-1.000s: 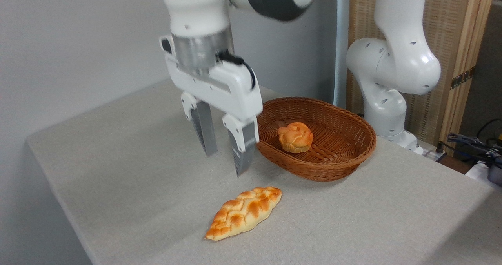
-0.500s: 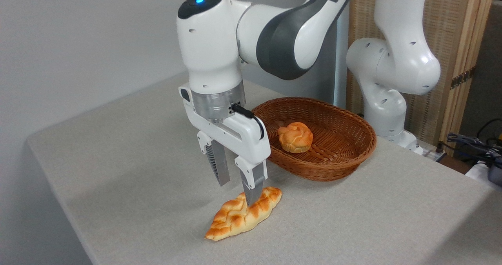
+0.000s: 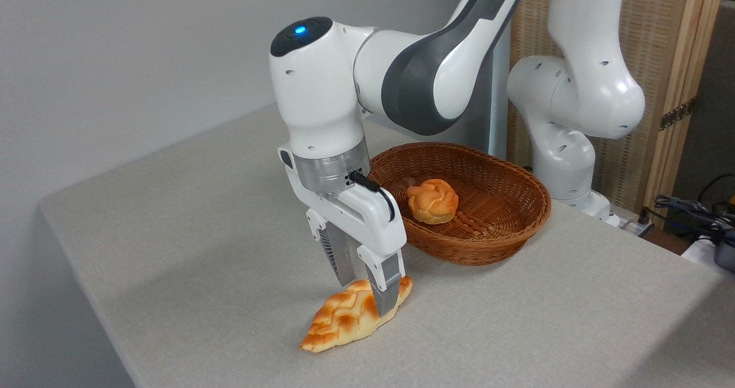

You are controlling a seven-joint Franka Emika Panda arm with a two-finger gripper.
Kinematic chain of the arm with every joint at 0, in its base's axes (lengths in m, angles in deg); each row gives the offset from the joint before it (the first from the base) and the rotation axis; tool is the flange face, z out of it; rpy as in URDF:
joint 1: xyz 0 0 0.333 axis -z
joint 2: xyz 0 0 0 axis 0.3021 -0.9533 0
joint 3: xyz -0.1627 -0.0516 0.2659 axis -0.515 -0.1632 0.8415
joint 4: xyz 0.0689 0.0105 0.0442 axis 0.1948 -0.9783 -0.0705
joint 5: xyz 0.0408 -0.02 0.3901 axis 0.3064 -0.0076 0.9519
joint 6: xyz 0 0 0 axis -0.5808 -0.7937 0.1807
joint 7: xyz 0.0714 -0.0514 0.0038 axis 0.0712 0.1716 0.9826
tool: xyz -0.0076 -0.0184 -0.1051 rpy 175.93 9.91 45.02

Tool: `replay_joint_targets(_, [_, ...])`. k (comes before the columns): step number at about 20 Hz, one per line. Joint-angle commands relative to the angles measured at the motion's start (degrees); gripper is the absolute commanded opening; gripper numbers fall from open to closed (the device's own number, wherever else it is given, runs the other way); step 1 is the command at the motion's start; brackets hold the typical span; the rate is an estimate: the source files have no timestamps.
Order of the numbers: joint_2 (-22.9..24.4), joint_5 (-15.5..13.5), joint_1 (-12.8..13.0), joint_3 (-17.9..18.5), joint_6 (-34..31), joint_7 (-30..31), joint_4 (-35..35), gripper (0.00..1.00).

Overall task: Put bread into the basket
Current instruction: 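Close the gripper on the end of the braided roll, then lift the braided roll and carry it over the wicker basket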

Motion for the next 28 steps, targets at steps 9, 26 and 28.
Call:
replay_joint_targets(9, [-1.0,0.4,0.3,0.3,3.9,-0.2,-1.3,0.41])
replay_joint_targets(26, [1.9,-2.3,0.4,0.3,1.5,-0.2,-0.4,0.16])
replay_joint_targets(28, [6.0,-3.1,0.3,0.4,-3.8,-0.7,-0.4,0.16])
